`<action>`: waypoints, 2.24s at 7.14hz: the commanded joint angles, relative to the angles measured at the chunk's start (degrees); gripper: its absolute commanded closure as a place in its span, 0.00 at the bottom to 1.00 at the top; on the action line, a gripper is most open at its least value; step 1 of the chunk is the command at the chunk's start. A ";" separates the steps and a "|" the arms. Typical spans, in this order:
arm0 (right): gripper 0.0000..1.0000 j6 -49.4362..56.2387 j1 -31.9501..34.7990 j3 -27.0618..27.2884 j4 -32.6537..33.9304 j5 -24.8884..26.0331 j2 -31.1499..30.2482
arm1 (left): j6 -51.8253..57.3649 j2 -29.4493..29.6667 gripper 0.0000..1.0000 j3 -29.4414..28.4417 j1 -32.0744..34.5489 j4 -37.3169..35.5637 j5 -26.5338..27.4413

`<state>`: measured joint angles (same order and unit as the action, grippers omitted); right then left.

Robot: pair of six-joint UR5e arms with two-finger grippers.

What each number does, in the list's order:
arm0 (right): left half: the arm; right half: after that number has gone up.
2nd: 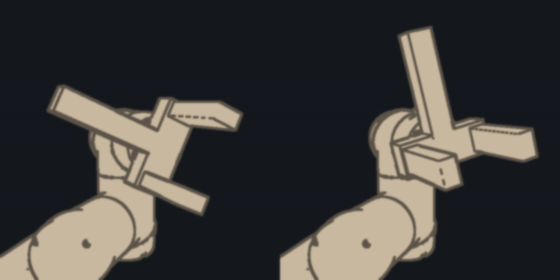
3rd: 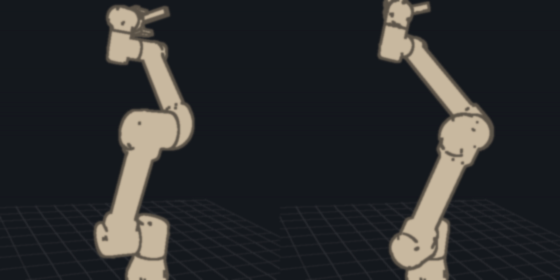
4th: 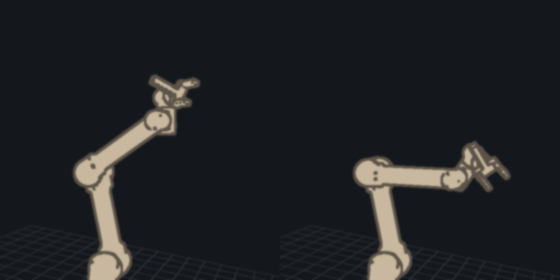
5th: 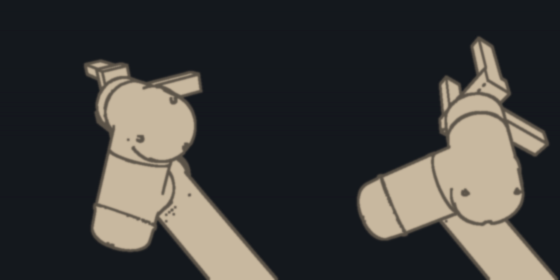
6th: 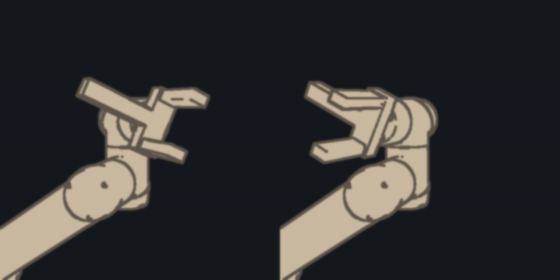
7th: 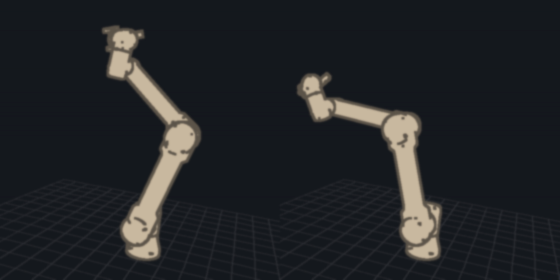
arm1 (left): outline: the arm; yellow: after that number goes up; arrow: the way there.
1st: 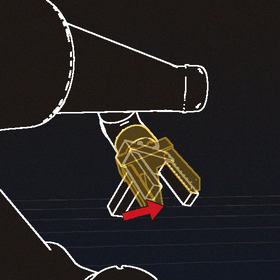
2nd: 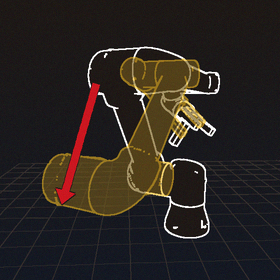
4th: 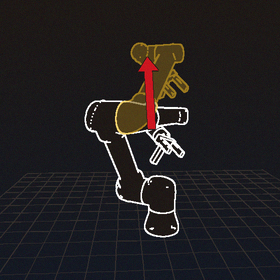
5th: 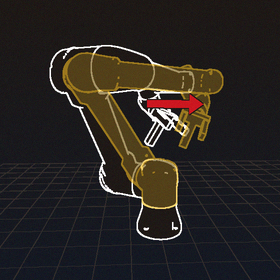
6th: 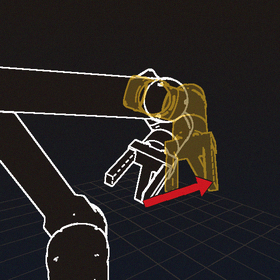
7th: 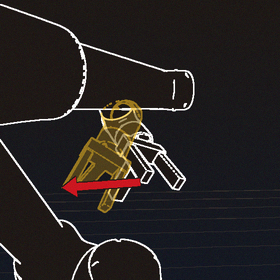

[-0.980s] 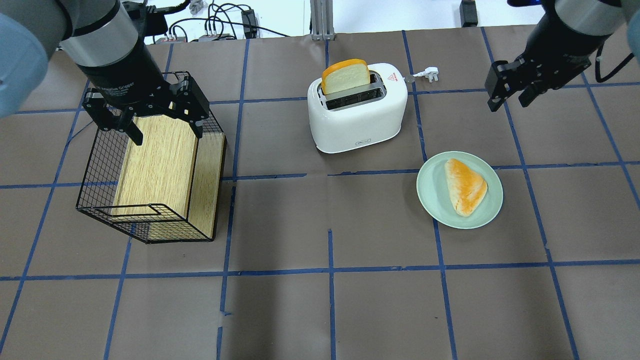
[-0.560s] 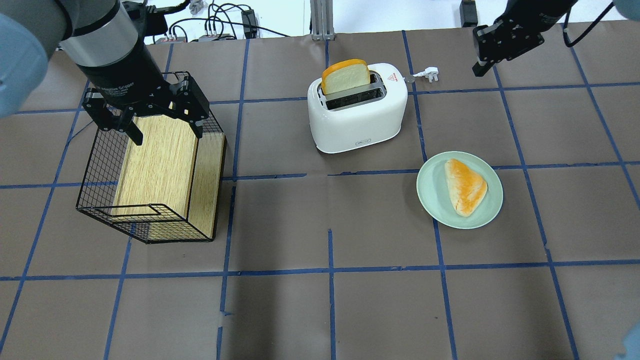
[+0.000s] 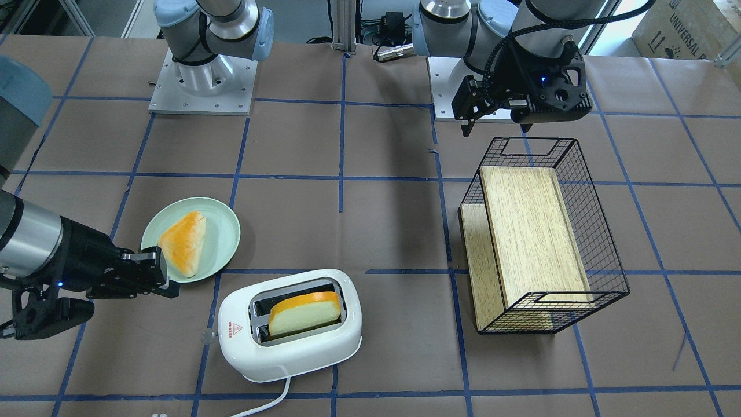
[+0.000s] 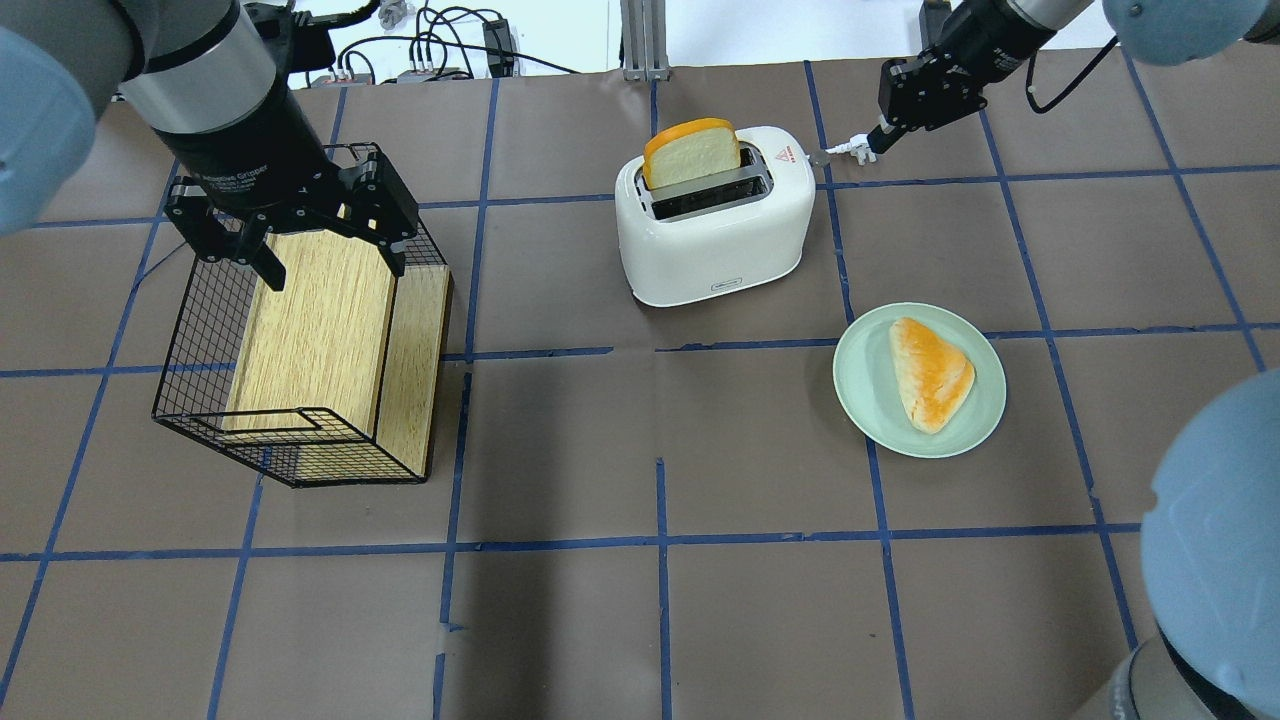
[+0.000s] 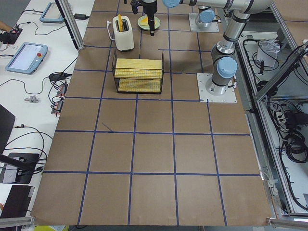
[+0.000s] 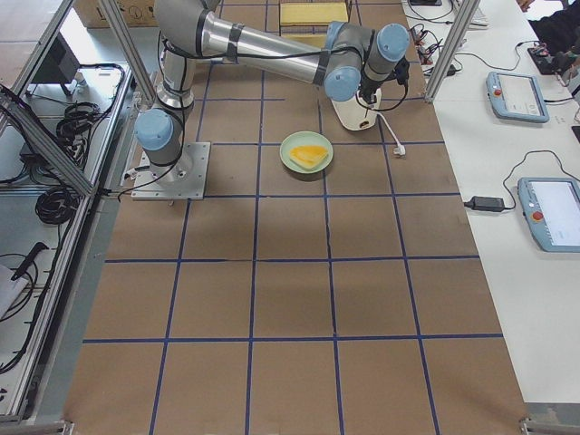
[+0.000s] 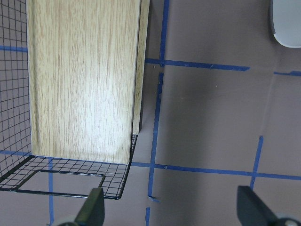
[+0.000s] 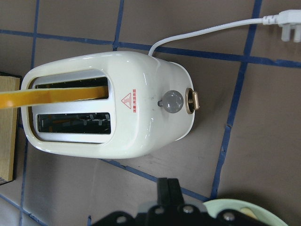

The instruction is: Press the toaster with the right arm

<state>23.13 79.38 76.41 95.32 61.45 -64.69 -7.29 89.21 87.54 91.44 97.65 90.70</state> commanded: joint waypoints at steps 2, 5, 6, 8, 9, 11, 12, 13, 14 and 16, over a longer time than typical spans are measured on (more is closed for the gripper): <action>0.97 -0.01 0.16 -0.12 4.43 -2.74 4.30 | 0.00 0.00 0.00 0.00 0.05 -0.09 0.00; 0.97 -0.54 0.51 -0.03 7.07 -2.83 5.97 | 0.00 0.00 0.00 0.00 0.05 -0.09 0.00; 0.97 -0.62 0.60 -0.03 7.16 -2.92 5.98 | 0.00 0.00 0.00 0.00 0.05 -0.09 0.00; 0.97 -0.71 0.95 -0.47 7.33 -3.09 6.32 | 0.00 0.00 0.00 0.00 0.05 0.00 0.00; 0.97 -0.71 0.95 -1.17 7.33 -3.09 6.41 | 0.00 0.00 0.00 0.00 0.05 0.00 0.00; 0.97 -0.71 1.47 -1.26 7.68 -3.09 7.99 | 0.00 0.00 0.00 0.00 0.05 0.00 0.00; 0.97 -0.71 1.56 -1.26 7.95 -3.09 8.52 | 0.00 0.00 0.00 0.00 0.05 -0.09 0.00; 0.97 -0.71 1.56 -1.26 7.95 -3.18 8.61 | 0.00 0.00 0.00 0.00 -0.03 0.00 0.00; 0.97 -0.63 1.56 -1.26 8.04 -3.09 8.79 | 0.00 0.00 0.00 0.00 0.05 -0.09 0.00; 0.97 -0.54 1.56 -1.26 10.49 -3.00 10.89 | 0.00 0.00 0.00 0.00 0.05 0.00 0.00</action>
<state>22.51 80.94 75.15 104.47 58.41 -54.97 -7.30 89.21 87.54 91.48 97.58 90.70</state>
